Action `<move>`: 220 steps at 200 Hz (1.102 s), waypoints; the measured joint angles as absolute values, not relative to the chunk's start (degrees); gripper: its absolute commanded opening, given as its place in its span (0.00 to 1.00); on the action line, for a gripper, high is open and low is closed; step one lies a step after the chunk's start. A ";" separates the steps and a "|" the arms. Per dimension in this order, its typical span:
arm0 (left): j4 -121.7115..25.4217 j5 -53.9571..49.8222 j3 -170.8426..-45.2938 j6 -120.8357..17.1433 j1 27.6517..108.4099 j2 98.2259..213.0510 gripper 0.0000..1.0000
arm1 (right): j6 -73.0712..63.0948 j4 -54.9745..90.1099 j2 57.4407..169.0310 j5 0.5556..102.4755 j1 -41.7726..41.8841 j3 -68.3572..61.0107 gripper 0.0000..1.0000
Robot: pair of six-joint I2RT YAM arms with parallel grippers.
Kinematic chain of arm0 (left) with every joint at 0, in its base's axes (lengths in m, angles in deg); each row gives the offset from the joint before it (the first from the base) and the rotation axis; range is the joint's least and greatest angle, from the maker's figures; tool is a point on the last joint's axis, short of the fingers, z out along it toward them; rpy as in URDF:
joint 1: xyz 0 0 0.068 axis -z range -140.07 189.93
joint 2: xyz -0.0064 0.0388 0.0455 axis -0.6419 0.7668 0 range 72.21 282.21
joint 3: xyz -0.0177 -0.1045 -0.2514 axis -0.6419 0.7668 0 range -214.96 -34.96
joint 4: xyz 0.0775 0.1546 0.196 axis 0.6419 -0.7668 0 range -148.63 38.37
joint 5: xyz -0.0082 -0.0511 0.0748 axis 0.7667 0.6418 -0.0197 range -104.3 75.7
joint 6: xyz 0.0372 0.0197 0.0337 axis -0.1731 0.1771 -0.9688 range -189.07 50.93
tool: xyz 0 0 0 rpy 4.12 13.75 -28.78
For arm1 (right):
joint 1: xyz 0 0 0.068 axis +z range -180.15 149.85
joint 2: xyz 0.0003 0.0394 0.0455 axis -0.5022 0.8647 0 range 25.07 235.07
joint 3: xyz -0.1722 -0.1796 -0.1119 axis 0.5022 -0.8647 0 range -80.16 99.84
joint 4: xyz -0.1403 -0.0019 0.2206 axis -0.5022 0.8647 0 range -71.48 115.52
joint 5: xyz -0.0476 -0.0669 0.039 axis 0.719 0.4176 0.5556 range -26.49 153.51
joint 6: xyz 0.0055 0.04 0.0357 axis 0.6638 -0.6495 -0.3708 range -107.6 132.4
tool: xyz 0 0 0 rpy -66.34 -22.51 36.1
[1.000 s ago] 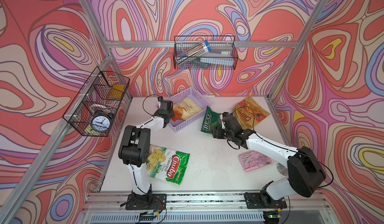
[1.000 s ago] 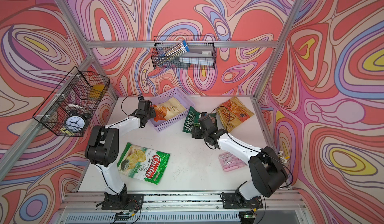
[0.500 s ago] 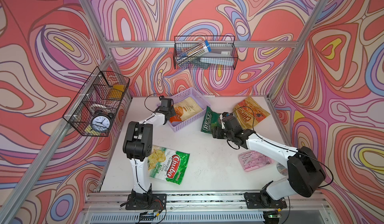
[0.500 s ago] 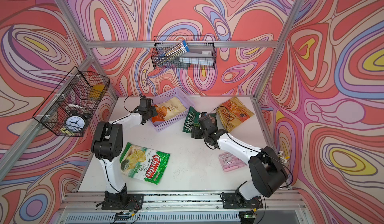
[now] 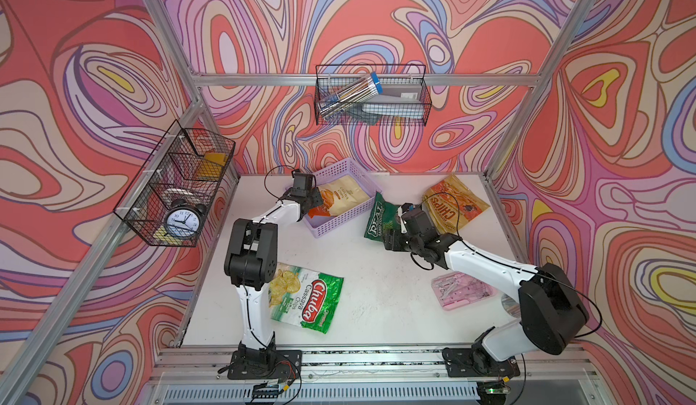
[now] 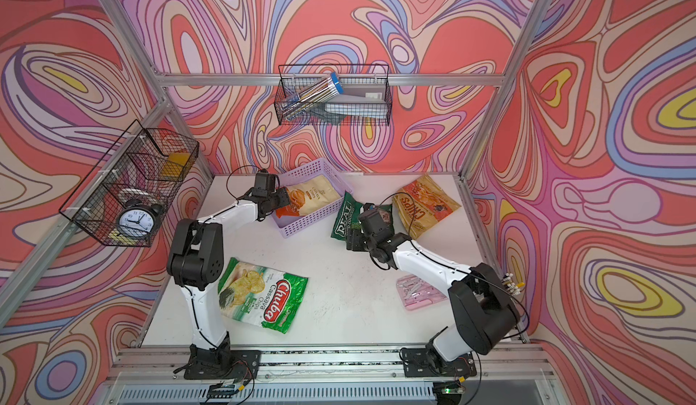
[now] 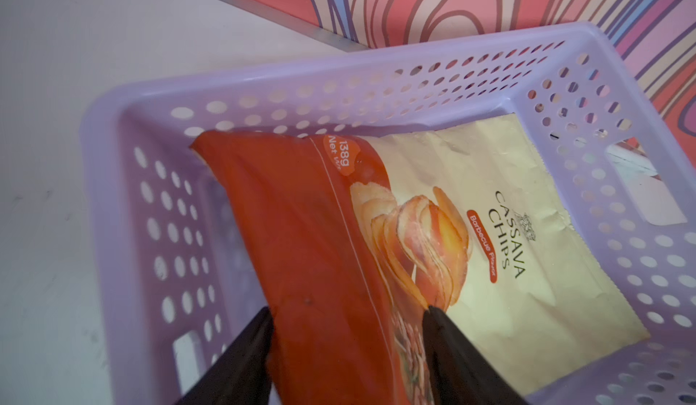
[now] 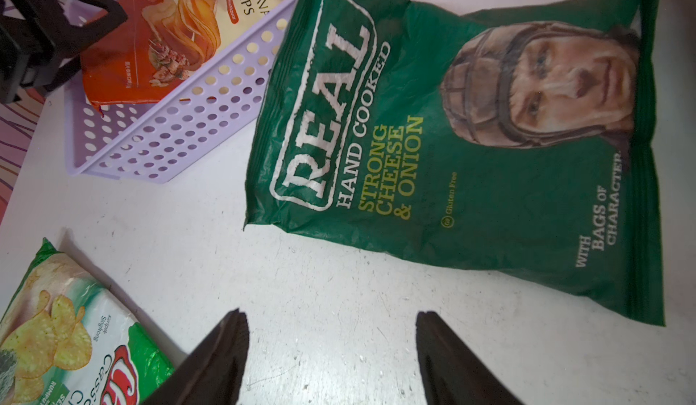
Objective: Put the potato chips into the basket
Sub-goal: Place the potato chip in the basket, then pick up the potato chip from the center of the board.
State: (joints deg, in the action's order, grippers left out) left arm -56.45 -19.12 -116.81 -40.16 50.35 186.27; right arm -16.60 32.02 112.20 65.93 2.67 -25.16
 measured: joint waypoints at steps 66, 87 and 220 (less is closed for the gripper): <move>-55.90 -20.71 -107.02 -41.76 54.04 166.64 0.62 | -15.70 36.52 120.14 73.60 2.67 -14.12 0.74; -56.03 -19.16 -106.34 -43.94 59.18 165.22 0.65 | -15.90 37.02 122.21 75.15 2.52 -13.38 0.74; -66.61 -3.42 -118.01 -48.66 71.39 185.26 0.67 | -14.39 38.68 115.92 75.96 -7.19 -20.64 0.72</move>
State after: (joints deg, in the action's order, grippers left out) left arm -66.61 -3.42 -118.01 -48.66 71.39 185.26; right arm -14.39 38.68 115.92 75.96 -7.19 -20.64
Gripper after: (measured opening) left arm 0.696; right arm 0.726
